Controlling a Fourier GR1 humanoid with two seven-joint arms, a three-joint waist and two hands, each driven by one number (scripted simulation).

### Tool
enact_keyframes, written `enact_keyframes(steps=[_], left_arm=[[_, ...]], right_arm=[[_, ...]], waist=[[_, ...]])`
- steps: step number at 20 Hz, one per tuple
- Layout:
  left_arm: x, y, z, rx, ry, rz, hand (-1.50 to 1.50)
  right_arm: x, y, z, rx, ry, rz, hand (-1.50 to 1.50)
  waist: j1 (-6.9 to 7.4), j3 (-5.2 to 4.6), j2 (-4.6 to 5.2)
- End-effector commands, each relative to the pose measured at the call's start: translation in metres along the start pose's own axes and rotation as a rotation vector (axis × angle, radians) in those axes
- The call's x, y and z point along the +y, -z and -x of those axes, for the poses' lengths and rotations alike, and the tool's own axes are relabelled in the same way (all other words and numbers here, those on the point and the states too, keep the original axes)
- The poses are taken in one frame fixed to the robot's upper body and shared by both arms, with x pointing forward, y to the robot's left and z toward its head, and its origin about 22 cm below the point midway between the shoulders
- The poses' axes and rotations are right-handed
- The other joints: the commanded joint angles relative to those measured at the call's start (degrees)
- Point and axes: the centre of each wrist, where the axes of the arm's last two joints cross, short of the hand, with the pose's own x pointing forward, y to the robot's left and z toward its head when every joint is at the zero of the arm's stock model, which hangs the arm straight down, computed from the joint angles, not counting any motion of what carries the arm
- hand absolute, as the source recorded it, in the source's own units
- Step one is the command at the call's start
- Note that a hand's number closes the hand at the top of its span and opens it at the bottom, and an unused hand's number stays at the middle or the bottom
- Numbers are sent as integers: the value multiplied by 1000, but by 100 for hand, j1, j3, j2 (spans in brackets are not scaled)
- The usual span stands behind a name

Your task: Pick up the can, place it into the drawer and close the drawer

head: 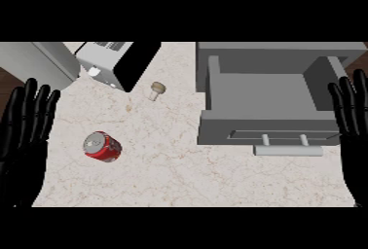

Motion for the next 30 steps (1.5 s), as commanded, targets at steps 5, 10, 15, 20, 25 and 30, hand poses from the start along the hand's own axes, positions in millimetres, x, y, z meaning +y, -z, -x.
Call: enact_keyframes(steps=[5, 10, 15, 20, 25, 30], left_arm=[[-4, 1, -3, -81, -255, 327, -150], [27, -23, 13, 329, -113, 340, -150], [45, -4, -5, 351, -140, 331, -150], [50, -26, -9, 365, -137, 320, -150], [26, -16, -16, 410, -166, 290, -150], [57, -19, 13, 409, -150, 258, -150]], right_arm=[[3, 5, 0, -28, -10, 16, -150], [-10, -18, 18, 319, -10, 86, -150], [-8, -43, 10, 328, -17, 83, -150], [-17, -50, 24, 325, -9, 76, -150], [-29, -65, 27, 320, -21, 81, -150], [-49, -65, 14, 305, -29, 90, -150]], waist=[[-21, 45, -74], [-15, 51, -74], [-44, 52, -78], [-12, 52, -75], [-31, 53, -74], [-27, 51, -73]])
